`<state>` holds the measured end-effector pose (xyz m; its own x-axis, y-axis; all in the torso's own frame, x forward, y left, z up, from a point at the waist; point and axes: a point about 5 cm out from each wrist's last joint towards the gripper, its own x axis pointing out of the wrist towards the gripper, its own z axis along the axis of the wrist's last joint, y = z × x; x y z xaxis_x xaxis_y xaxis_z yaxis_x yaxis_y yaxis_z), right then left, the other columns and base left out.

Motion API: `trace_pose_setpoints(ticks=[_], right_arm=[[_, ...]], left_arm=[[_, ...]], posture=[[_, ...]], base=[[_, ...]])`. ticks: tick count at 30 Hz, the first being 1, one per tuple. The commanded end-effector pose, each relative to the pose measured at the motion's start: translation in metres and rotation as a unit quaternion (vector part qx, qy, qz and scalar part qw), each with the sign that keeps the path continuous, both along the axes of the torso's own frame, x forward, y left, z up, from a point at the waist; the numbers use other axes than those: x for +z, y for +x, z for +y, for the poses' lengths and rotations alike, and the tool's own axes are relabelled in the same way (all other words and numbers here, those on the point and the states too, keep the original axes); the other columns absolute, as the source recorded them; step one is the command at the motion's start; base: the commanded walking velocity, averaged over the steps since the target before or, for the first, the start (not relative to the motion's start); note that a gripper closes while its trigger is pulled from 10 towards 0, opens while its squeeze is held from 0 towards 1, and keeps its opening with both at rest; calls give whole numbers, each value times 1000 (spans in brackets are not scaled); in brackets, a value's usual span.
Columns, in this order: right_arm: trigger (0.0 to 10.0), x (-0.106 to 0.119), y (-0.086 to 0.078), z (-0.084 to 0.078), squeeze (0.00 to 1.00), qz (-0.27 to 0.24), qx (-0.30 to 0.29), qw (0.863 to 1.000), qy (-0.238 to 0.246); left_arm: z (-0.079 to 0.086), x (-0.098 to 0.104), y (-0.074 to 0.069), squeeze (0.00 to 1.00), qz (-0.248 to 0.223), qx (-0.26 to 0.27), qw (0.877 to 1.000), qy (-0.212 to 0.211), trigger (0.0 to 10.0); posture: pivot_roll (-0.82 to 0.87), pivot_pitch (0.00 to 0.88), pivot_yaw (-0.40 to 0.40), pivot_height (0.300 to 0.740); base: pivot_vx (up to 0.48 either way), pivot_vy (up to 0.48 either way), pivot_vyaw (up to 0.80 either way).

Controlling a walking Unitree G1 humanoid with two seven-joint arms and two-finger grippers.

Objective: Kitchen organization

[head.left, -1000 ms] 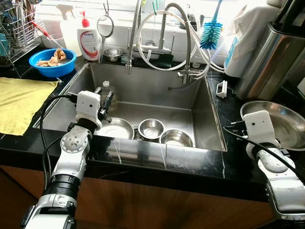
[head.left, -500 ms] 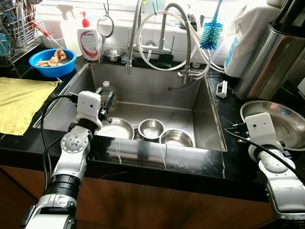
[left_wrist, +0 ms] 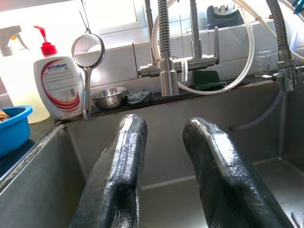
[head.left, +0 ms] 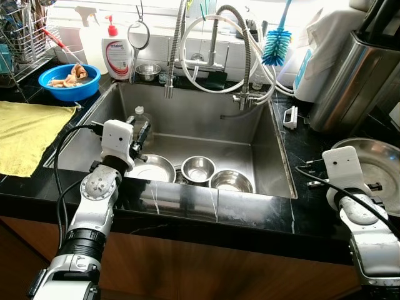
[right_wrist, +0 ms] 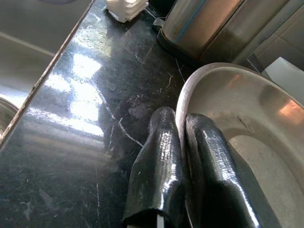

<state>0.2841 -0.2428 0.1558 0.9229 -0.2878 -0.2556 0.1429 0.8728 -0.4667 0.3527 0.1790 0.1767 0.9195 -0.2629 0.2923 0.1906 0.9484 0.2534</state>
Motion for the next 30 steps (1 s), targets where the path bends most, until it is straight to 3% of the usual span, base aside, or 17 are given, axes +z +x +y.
trace_pose_setpoints(ticks=[1, 8, 9, 17, 21, 30], right_arm=[[0, -1, 2, 1, 0, -2, 1, 1000, 9], [0, 20, 7, 11, 0, -76, 16, 997, 11], [10000, 28, 7, 18, 0, -104, 23, 994, 10], [10000, 50, 8, 39, 0, -176, 53, 983, 11], [10000, 51, 6, 57, 0, -197, 99, 975, 7], [10000, 71, 0, 64, 0, -274, 116, 955, -10]], left_arm=[[-6, 5, 1, 0, -5, -12, 1000, 5, 10000], [-6, 4, 1, 0, -4, -8, 1000, -9, 10000], [-6, 3, 1, 0, -3, -3, 1000, -19, 10000], [-7, -1, -2, 0, 0, 5, 999, -45, 10000], [-9, -1, -4, 0, -9, 14, 999, -51, 10000], [-7, 6, -5, 0, -25, 20, 998, -47, 10000]], posture=[[115, 0, -82, 740], [115, 0, -83, 740], [115, 0, -83, 740], [112, 0, -89, 740], [114, 0, -92, 740], [109, 0, -91, 740]], base=[[0, 0, 0], [0, 0, 0], [0, 0, 0], [0, 0, 0], [0, 0, 0], [0, 0, 0]])
